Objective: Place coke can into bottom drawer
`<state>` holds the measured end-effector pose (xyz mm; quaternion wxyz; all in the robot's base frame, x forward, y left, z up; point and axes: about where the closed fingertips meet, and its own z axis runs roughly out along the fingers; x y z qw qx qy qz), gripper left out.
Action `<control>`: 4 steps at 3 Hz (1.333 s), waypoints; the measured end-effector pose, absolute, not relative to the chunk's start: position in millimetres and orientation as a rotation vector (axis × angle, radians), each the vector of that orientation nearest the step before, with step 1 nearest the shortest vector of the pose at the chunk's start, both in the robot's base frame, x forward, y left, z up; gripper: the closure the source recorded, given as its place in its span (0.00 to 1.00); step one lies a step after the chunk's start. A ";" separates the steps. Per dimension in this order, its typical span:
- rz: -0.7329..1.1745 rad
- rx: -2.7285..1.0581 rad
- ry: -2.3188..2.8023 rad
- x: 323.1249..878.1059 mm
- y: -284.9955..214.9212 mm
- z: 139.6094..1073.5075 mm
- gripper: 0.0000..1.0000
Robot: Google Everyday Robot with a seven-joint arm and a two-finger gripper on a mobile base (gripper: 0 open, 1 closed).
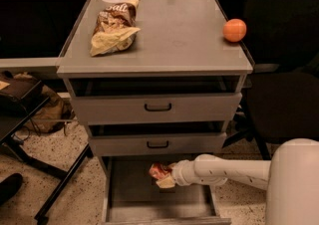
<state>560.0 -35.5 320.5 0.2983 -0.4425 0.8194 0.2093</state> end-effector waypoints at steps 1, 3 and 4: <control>0.554 -1.149 2.207 564.9 -41.3 277.8 1.00; 0.569 -1.066 2.336 567.3 -55.5 148.4 1.00; 0.569 -1.066 2.336 567.2 -55.5 148.4 1.00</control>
Offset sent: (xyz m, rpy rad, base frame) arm 0.0197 -0.0327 -0.1990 -0.0293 0.1220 -0.1300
